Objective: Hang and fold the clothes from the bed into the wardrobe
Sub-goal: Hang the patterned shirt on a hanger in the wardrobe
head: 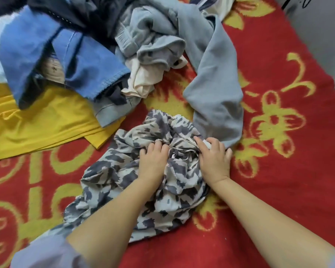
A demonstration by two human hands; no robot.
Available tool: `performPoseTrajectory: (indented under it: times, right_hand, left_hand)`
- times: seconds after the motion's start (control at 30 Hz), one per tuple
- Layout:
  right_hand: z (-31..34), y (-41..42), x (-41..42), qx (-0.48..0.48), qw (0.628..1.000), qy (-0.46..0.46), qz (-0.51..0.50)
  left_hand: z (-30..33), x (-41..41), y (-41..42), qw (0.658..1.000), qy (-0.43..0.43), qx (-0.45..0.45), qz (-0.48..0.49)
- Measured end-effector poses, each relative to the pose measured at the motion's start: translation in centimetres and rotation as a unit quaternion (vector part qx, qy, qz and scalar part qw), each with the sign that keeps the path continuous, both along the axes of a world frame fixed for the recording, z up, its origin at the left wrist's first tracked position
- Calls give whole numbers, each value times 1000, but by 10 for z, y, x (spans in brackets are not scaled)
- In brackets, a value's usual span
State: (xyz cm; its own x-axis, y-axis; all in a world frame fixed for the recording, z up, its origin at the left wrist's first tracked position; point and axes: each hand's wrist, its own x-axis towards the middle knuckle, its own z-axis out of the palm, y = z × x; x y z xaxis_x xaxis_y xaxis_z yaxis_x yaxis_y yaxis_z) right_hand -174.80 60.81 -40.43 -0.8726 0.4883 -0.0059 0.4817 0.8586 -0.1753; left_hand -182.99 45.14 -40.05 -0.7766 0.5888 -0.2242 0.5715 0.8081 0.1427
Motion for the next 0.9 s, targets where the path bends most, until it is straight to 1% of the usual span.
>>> performPoseTrajectory:
  times: [0.07,0.17,0.2,0.27,0.3,0.4,0.53,0.6,0.7,0.8,0.9]
  right_hand:
    - [28,-5,-1,-60,998,-32,-12]
    - [84,-19,-1,-118,993,-25,-8]
    - [106,-25,-2,-169,986,-7,-10]
    - [157,-40,-4,-288,956,48,0]
    - [183,-46,-5,-319,946,59,14]
    - [256,-65,-13,-337,936,62,85]
    - [329,-95,-26,-350,924,47,147]
    - [365,-115,-31,-400,900,32,171]
    - [415,-145,-32,-483,844,28,234]
    - [457,-179,-20,-543,784,11,302]
    - [488,-221,0,-599,727,-17,336]
  left_hand:
    - [26,-7,-2,999,-37,25,13]
    - [75,-3,-23,996,-26,84,34]
    - [94,0,-31,993,-23,110,42]
    - [134,7,-50,987,-10,155,39]
    - [155,8,-61,985,4,170,39]
    - [222,7,-93,979,10,191,63]
    - [295,3,-139,965,84,229,96]
    - [328,7,-168,955,112,244,123]
    - [366,27,-218,936,139,268,180]
    - [393,66,-262,908,171,281,259]
    - [409,114,-297,889,173,287,313]
